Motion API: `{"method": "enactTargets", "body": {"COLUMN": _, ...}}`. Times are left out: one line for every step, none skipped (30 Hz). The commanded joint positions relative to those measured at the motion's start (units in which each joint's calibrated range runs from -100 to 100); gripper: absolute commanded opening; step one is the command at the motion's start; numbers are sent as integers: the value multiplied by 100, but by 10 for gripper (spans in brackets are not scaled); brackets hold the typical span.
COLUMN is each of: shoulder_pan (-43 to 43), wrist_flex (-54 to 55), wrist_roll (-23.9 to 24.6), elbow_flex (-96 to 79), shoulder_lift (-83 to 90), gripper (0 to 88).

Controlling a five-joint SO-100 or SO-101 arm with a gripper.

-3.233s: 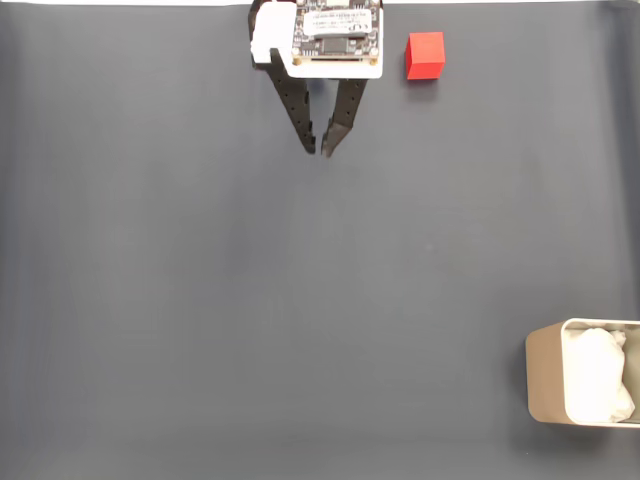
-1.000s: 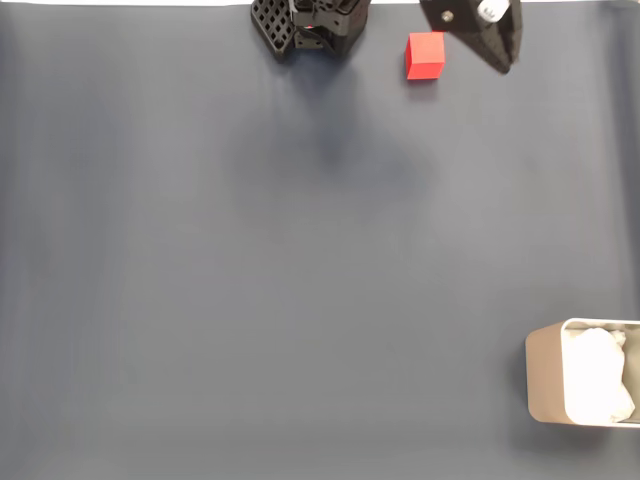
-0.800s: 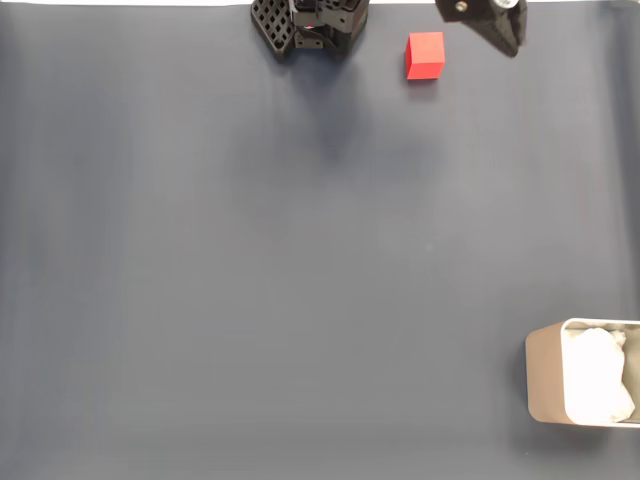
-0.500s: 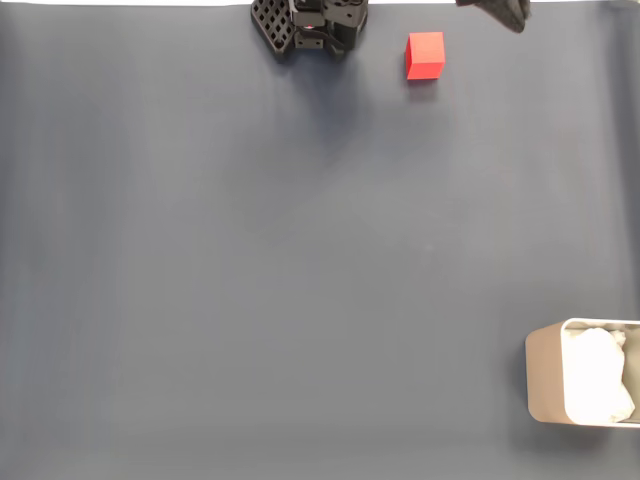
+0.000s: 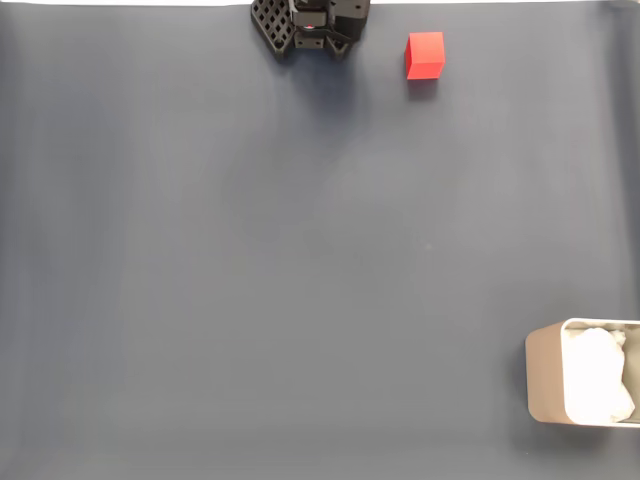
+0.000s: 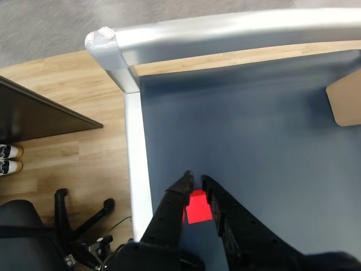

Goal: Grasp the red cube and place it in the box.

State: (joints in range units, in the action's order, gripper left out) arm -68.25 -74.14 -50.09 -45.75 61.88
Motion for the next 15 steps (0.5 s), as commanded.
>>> {"method": "enactTargets", "body": {"shoulder_pan": -178, "wrist_flex": -94, "wrist_roll": 39, "elbow_flex": 31, "shoulder_lift": 86, "gripper": 0}}
{"method": "enactTargets", "body": {"shoulder_pan": -213, "wrist_flex": -110, "wrist_roll": 39, "elbow_flex": 31, "shoulder_lift": 86, "gripper": 0}}
{"method": "enactTargets", "body": {"shoulder_pan": -256, "wrist_flex": -118, "wrist_roll": 44, "elbow_flex": 31, "shoulder_lift": 95, "gripper": 0}}
{"method": "enactTargets", "body": {"shoulder_pan": -292, "wrist_flex": -127, "wrist_roll": 44, "elbow_flex": 31, "shoulder_lift": 95, "gripper": 0}}
{"method": "enactTargets", "body": {"shoulder_pan": -334, "wrist_flex": -143, "wrist_roll": 54, "elbow_flex": 31, "shoulder_lift": 95, "gripper": 0}}
{"method": "enactTargets", "body": {"shoulder_pan": -363, "wrist_flex": -151, "wrist_roll": 54, "elbow_flex": 22, "shoulder_lift": 95, "gripper": 0}}
{"method": "enactTargets", "body": {"shoulder_pan": -391, "wrist_flex": -167, "wrist_roll": 54, "elbow_flex": 13, "shoulder_lift": 95, "gripper": 0}}
{"method": "enactTargets", "body": {"shoulder_pan": -412, "wrist_flex": -184, "wrist_roll": 54, "elbow_flex": 13, "shoulder_lift": 95, "gripper": 0}}
{"method": "enactTargets", "body": {"shoulder_pan": -419, "wrist_flex": -208, "wrist_roll": 49, "elbow_flex": 13, "shoulder_lift": 95, "gripper": 0}}
{"method": "enactTargets", "body": {"shoulder_pan": -426, "wrist_flex": -241, "wrist_roll": 44, "elbow_flex": 4, "shoulder_lift": 86, "gripper": 0}}
{"method": "enactTargets", "body": {"shoulder_pan": -426, "wrist_flex": -266, "wrist_roll": 39, "elbow_flex": -5, "shoulder_lift": 78, "gripper": 0}}
{"method": "enactTargets", "body": {"shoulder_pan": -419, "wrist_flex": -290, "wrist_roll": 39, "elbow_flex": -5, "shoulder_lift": 78, "gripper": 0}}
{"method": "enactTargets", "body": {"shoulder_pan": -412, "wrist_flex": -323, "wrist_roll": 34, "elbow_flex": -23, "shoulder_lift": 69, "gripper": 1}}
{"method": "enactTargets", "body": {"shoulder_pan": -405, "wrist_flex": -364, "wrist_roll": 34, "elbow_flex": -42, "shoulder_lift": 69, "gripper": 1}}
{"method": "enactTargets", "body": {"shoulder_pan": -398, "wrist_flex": -397, "wrist_roll": 34, "elbow_flex": -78, "shoulder_lift": 78, "gripper": 1}}
